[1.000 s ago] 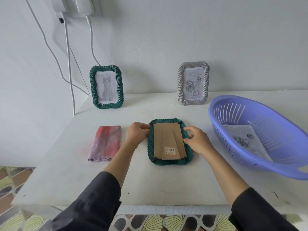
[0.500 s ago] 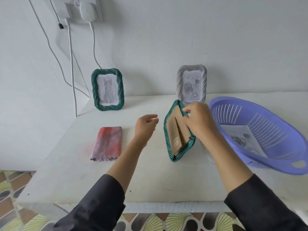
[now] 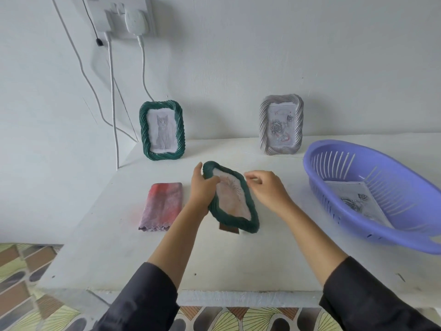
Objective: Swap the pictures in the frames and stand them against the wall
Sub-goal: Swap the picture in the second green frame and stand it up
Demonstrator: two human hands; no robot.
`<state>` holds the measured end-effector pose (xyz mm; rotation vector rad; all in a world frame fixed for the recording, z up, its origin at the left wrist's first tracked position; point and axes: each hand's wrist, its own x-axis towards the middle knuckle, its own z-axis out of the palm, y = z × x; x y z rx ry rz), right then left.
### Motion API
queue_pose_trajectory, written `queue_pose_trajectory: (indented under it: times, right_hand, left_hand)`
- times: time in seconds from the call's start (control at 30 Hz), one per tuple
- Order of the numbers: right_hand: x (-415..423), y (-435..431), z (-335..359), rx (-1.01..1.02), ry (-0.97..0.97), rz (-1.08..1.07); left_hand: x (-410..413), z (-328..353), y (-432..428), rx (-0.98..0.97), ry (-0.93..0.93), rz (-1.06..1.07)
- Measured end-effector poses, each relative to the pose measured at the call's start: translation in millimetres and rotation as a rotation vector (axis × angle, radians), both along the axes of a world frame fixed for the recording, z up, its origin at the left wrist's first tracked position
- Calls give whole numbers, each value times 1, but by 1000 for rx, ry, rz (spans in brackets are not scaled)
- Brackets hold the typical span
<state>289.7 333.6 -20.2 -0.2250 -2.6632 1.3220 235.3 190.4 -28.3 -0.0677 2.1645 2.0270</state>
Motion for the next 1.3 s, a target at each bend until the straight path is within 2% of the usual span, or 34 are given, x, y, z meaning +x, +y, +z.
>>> queue_pose_trajectory:
  times: [0.07,0.2,0.37,0.67,0.8,0.87,0.93,1.0,1.1,1.3]
  right_hand:
    - [0,10,-24,77,-69,-65]
    - [4,18,-57,203,-132,-36]
    - [4,19,-66,332,-150,-43]
    - [4,15,-73,446,-172,-58]
    - [4,15,-73,448,-177,-67]
    - [4,14,-72,442,-179,-71]
    - [5,14,-72,436,-181,-68]
    - [5,15,-72,433,-182,-63]
    - [5,15,-72,429,-179,-65]
    - [5,15,-72,410,-171,-63]
  left_hand:
    - [-2,-17,-3,-131,30,-21]
    - [-4,-39,-1,-369,88,-127]
    - [-10,-55,6,-788,310,-233]
    - [-12,-65,4,-831,403,-193]
    - [-12,-60,1,-770,405,-195]
    - [-16,-51,-7,-814,403,-25]
    - [-23,-38,-23,-919,316,258]
    - [-30,-29,-44,-955,81,362]
    - [-31,-28,-67,-992,-209,262]
    - [-30,-26,-79,-916,-214,181]
